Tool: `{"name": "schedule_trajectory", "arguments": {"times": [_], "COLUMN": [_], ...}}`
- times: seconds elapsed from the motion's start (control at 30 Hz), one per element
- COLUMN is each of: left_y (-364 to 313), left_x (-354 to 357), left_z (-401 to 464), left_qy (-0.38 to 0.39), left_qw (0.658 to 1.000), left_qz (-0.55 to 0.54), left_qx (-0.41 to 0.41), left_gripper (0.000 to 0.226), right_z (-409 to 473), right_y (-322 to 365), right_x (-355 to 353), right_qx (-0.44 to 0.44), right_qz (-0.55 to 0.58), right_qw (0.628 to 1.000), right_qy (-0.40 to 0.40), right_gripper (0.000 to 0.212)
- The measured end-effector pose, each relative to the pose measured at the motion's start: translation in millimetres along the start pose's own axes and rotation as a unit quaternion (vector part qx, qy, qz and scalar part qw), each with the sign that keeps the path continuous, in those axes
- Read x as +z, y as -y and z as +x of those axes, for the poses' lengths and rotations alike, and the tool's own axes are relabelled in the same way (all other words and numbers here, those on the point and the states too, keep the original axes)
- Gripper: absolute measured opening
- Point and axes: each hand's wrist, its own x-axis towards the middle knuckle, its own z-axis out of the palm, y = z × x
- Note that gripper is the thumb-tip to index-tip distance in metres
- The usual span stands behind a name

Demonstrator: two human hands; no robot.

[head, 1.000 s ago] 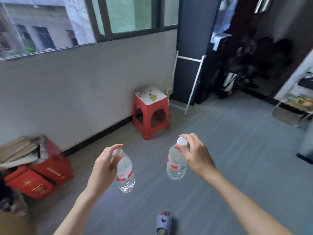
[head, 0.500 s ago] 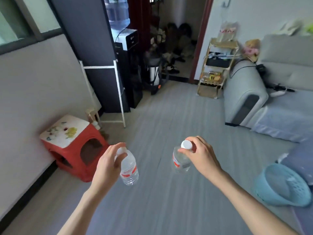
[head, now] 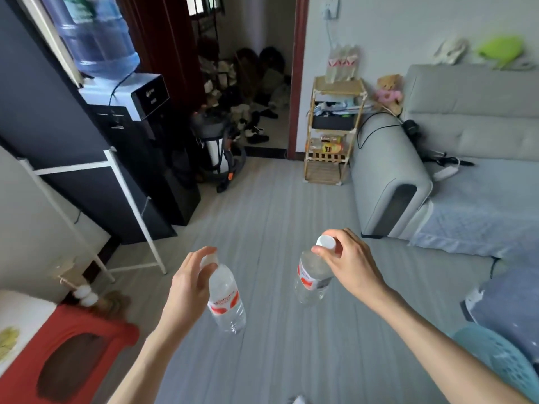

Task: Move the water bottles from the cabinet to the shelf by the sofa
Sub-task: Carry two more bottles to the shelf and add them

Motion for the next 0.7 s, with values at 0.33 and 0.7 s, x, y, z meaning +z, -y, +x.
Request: {"name": "schedule_trajectory", "arguments": {"times": [0.33, 0.7], "left_y": [-22.1, -23.4], "left_x": [85.7, 173.9], "left_z": [224.0, 505.0], "left_qy": [0.0, 0.066], "left_qw": [0.998, 0.995], "left_qz": [-0.062, -0.075], "left_qx": [-0.002, 0.031], "left_gripper": [0.024, 0.025], "right_z": [229.0, 486.3], "right_y": [-52.2, -108.1], "right_x": [10.5, 30.8], "right_qx": [0.036, 0.064], "right_qz": [0.026, -0.014], "right_qw": [0.998, 0.997], "right_qy": [-0.04, -0.043], "right_gripper": [0.028, 0.029]}}
